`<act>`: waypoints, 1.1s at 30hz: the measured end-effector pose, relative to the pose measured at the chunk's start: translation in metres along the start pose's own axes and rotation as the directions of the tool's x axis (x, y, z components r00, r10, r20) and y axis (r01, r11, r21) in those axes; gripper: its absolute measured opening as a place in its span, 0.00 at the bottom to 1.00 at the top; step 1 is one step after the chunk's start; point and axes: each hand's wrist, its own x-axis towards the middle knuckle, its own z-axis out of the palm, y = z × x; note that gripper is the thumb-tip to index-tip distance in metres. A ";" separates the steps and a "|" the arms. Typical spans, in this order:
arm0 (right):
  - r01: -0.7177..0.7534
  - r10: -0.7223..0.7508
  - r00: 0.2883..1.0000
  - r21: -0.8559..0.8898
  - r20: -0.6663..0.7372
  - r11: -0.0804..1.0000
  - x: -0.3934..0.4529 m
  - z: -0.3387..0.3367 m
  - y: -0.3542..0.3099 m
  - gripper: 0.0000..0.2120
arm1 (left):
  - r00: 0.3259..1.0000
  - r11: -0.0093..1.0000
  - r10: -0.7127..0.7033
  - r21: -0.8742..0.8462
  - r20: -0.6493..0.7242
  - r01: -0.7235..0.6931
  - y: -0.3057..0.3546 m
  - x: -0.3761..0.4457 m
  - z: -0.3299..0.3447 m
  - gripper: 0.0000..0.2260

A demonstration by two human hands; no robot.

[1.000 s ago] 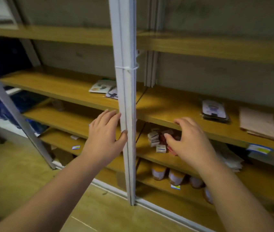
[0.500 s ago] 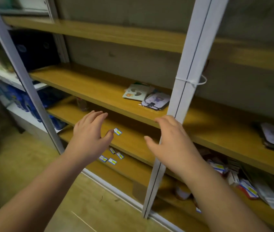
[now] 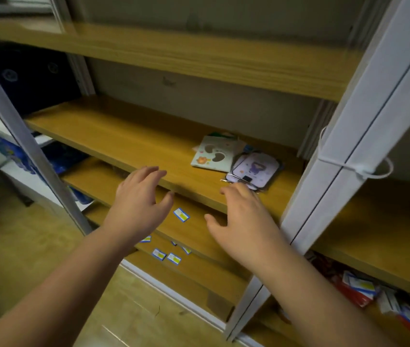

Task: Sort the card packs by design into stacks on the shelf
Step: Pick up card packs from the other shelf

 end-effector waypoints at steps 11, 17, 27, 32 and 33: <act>-0.258 0.246 0.962 -0.091 -0.120 0.962 0.024 0.017 -0.001 0.29 | 0.989 0.986 0.124 -0.122 0.085 -0.113 0.007 0.100 0.054 0.26; -0.398 0.379 0.907 -0.084 -0.183 0.913 0.034 0.028 -0.017 0.29 | 0.969 0.973 0.091 0.185 0.228 -0.135 0.029 0.151 0.067 0.36; -0.508 0.483 0.846 -0.065 -0.227 0.859 0.035 0.037 -0.029 0.30 | 0.917 0.805 0.030 -0.554 0.399 0.214 -0.009 0.196 0.065 0.41; -0.560 0.529 0.808 -0.061 -0.258 0.826 0.043 0.039 -0.022 0.28 | 0.933 0.566 0.013 -0.772 0.360 0.290 -0.028 0.191 0.064 0.35; -0.581 0.552 0.793 -0.049 -0.259 0.812 0.049 0.038 -0.018 0.27 | 0.930 0.513 -0.023 -0.794 0.366 0.325 -0.032 0.189 0.064 0.35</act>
